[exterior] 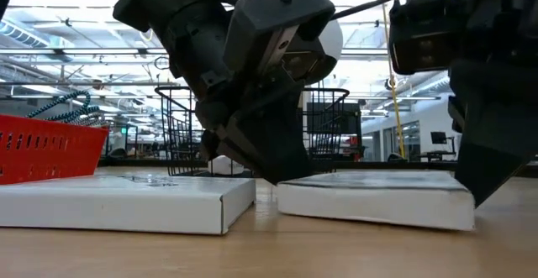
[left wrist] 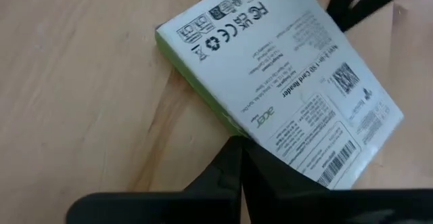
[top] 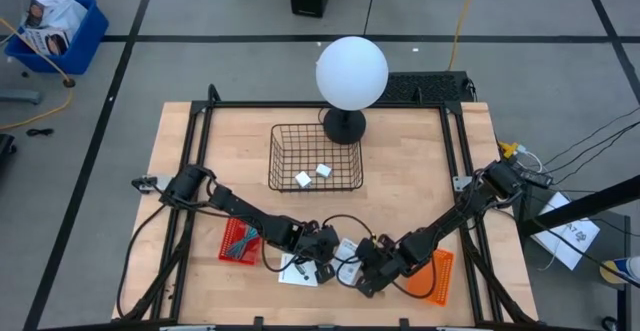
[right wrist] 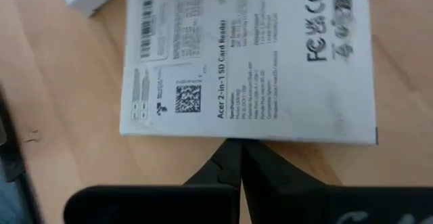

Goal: Pick and place items into bin
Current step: Put the right white card reader box into the orange basket

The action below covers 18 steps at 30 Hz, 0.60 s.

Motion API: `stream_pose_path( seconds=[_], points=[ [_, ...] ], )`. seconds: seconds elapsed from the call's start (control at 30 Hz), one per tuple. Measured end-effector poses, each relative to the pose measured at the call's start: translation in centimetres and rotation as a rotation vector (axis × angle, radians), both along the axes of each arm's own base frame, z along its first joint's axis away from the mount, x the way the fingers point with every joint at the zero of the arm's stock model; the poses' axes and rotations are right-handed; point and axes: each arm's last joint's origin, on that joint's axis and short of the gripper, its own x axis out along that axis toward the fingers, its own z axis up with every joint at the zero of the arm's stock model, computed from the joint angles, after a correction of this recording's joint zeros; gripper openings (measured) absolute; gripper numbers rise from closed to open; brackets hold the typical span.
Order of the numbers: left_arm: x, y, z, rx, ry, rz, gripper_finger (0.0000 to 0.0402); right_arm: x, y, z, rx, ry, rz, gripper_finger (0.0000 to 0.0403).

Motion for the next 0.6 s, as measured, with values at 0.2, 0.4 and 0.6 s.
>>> stream_pose_path(
  seconds=[0.2, 0.4, 0.6],
  points=[
    [-0.1, -0.1, 0.0, 0.008, 0.001, 0.003, 0.0006, -0.2, 0.4, 0.8, 0.006, -0.032, 0.023, 0.0000],
    [-0.1, -0.2, 0.0, 0.010, 0.002, 0.008, 0.0013, -0.4, 0.9, 1.1, -0.004, -0.060, 0.029, 0.0000],
    [-0.1, -0.2, 0.0, 0.005, 0.003, 0.014, 0.0005, -0.5, 1.1, 1.2, -0.019, -0.074, 0.028, 0.0000]
  ],
)
